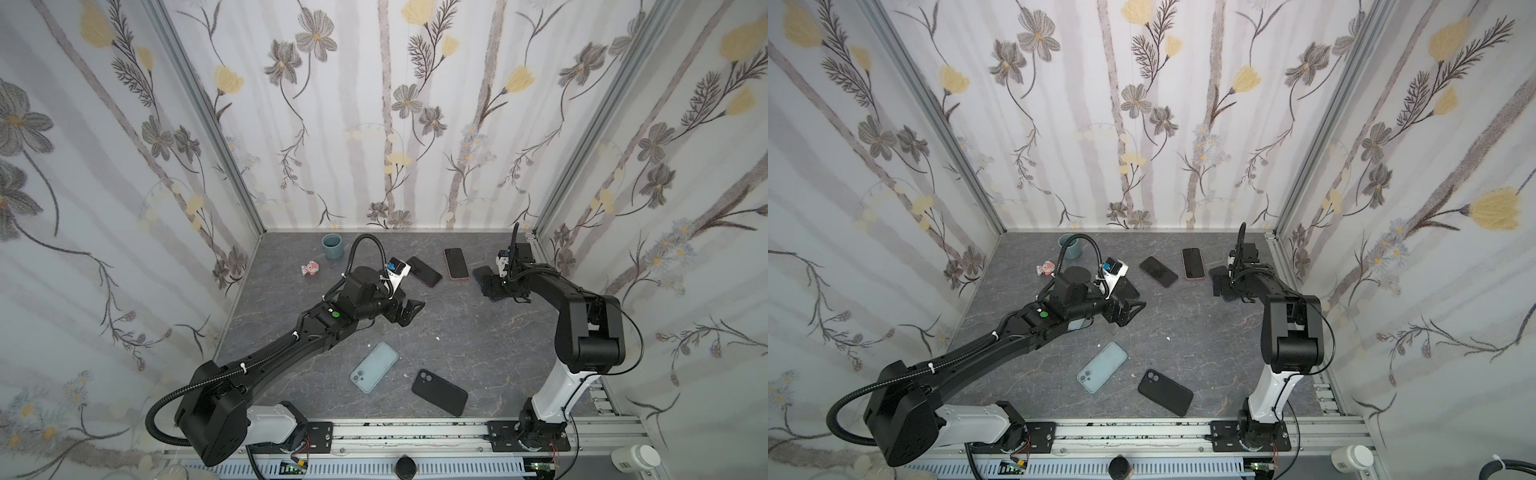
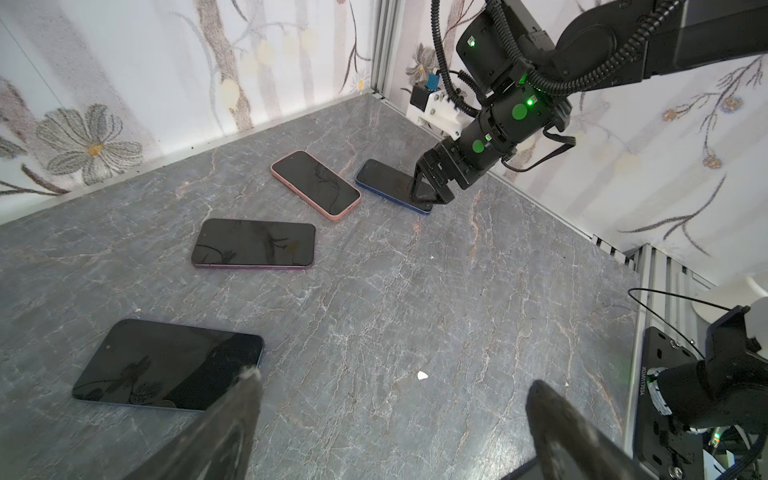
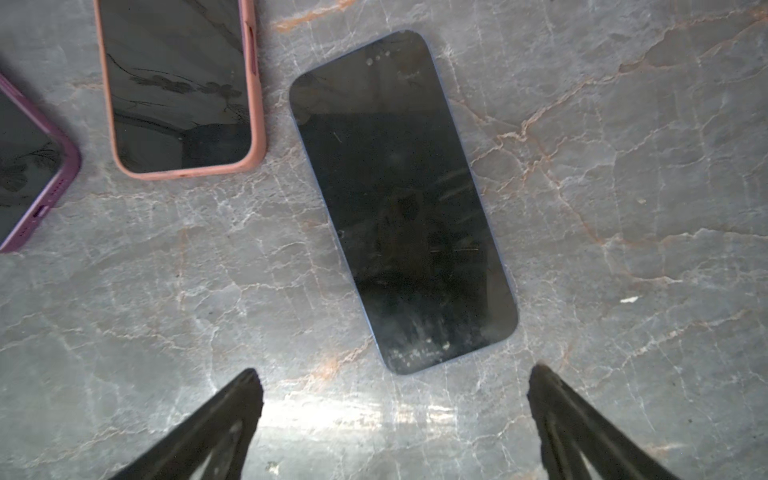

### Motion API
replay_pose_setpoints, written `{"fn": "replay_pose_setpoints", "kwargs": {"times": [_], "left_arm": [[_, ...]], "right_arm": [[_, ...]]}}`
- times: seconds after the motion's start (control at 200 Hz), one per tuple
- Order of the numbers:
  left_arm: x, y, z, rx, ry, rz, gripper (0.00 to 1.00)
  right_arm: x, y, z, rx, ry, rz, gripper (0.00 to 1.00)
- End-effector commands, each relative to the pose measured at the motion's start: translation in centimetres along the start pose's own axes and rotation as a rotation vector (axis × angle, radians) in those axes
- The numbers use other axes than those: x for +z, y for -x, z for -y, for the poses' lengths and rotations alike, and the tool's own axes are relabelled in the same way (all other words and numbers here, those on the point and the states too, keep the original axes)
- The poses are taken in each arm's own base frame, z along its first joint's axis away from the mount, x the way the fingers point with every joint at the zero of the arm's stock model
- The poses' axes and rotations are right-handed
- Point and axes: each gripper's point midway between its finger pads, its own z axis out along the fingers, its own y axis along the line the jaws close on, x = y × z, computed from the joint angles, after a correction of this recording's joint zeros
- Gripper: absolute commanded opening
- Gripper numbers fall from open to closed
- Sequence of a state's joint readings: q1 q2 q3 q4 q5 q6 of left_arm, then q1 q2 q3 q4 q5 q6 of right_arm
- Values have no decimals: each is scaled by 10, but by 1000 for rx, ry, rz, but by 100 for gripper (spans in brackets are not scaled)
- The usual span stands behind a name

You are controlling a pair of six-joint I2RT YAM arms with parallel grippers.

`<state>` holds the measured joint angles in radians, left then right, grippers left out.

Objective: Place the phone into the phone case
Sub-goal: 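Move the right gripper over the blue-edged phone and lower it, then grasp the blue-edged phone with the right gripper and lift it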

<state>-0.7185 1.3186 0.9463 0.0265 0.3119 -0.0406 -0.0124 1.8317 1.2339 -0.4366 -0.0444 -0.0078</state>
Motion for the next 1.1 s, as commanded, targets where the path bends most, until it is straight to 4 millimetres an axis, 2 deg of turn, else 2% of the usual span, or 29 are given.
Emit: {"fn": "replay_pose_setpoints", "kwargs": {"times": [0.0, 0.22, 0.525, 0.669, 0.814, 1.094], "left_arm": [[2, 2, 1, -23, -5, -5, 100], [4, -3, 1, -12, -8, -25, 100], [6, -7, 1, 0, -6, -47, 100], [6, -7, 1, 3, -5, -52, 100], [5, -8, 1, 8, 1, -55, 100], [3, -7, 1, 14, 4, -54, 99]], "right_arm": [[5, 15, 6, -51, -32, 33, 100], [24, 22, 6, -96, -22, -15, 100], [55, -3, 6, -120, -1, -157, 96], [65, -18, 7, -125, -1, -212, 86], [70, -30, 11, -125, -31, -250, 81], [63, -35, -4, -91, 49, -241, 66]]}}
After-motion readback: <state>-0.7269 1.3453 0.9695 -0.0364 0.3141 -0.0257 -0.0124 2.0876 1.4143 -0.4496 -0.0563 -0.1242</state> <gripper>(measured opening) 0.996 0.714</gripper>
